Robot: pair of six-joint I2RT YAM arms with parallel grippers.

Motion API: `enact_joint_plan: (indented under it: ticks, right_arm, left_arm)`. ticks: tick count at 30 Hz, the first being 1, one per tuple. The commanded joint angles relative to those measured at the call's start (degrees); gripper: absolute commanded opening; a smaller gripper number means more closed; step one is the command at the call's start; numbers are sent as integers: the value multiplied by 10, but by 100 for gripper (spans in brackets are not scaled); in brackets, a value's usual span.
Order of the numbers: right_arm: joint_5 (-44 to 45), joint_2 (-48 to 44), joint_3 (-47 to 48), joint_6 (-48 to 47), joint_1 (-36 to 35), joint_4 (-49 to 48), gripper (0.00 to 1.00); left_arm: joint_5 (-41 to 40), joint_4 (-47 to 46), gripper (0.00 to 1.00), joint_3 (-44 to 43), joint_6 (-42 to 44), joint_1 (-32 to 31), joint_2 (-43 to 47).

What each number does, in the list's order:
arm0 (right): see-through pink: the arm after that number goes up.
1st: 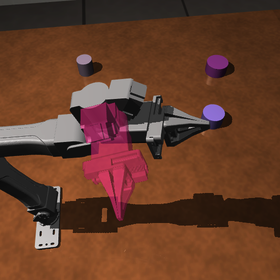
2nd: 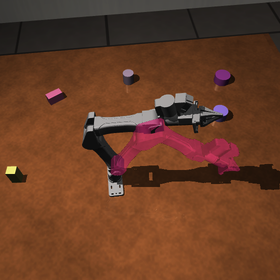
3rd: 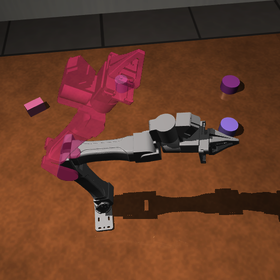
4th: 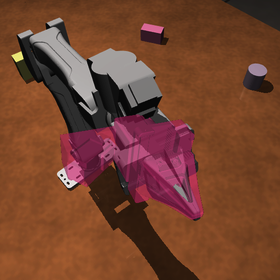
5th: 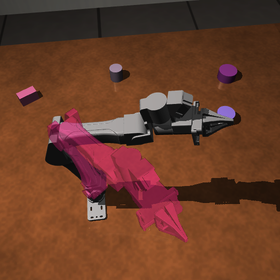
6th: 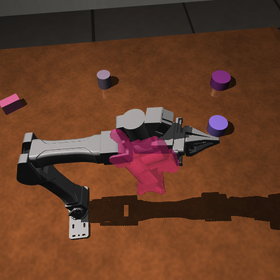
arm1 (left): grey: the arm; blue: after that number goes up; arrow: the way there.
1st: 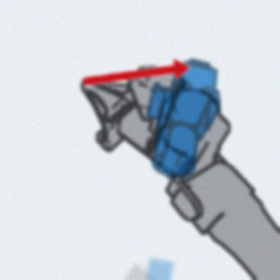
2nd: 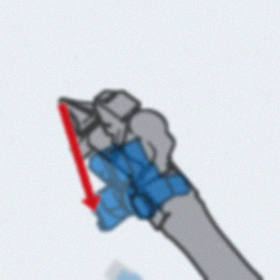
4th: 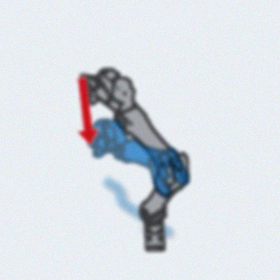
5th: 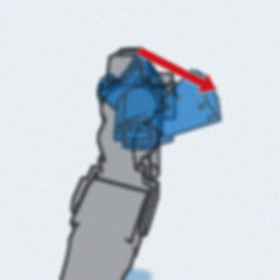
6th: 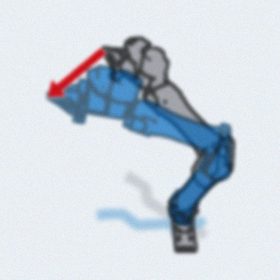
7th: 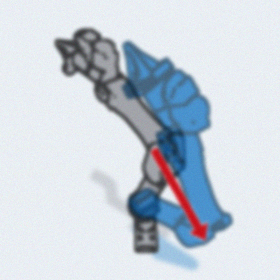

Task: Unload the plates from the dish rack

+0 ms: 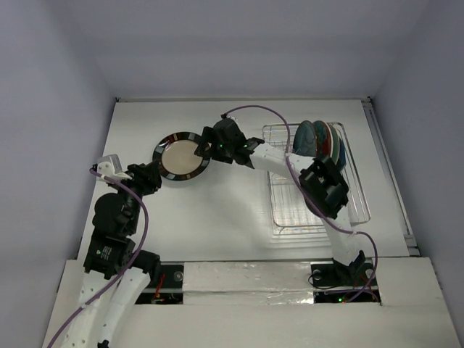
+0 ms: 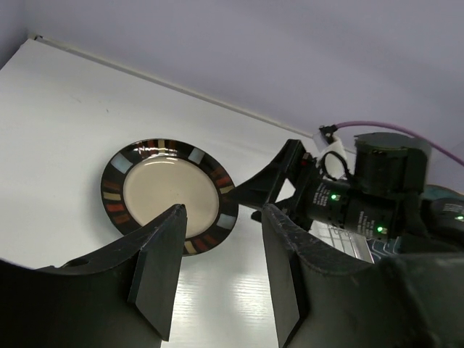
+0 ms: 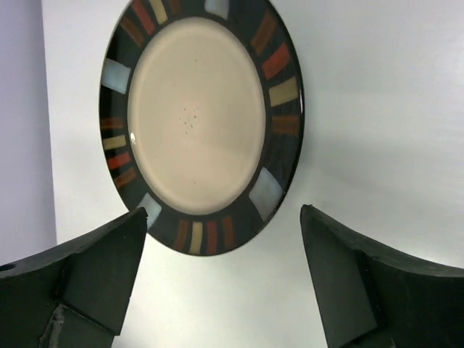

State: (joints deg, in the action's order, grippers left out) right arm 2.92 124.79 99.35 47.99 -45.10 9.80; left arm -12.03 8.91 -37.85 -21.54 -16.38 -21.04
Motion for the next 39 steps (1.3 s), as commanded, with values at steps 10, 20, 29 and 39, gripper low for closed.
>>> enact_joint_plan:
  ticks: [10, 20, 29, 39]
  right_arm:
    - [295, -377, -227, -176, 0, 110, 0]
    - [348, -611, -305, -235, 133, 241, 42]
    - [277, -523, -291, -291, 207, 225, 58]
    - [345, -417, -255, -305, 221, 235, 31]
  left_arm:
    - [2, -20, 43, 5, -1, 4, 7]
    - [2, -21, 43, 6, -1, 4, 3]
    - [2, -21, 43, 6, -1, 4, 0]
    - [2, -22, 43, 6, 0, -1, -1]
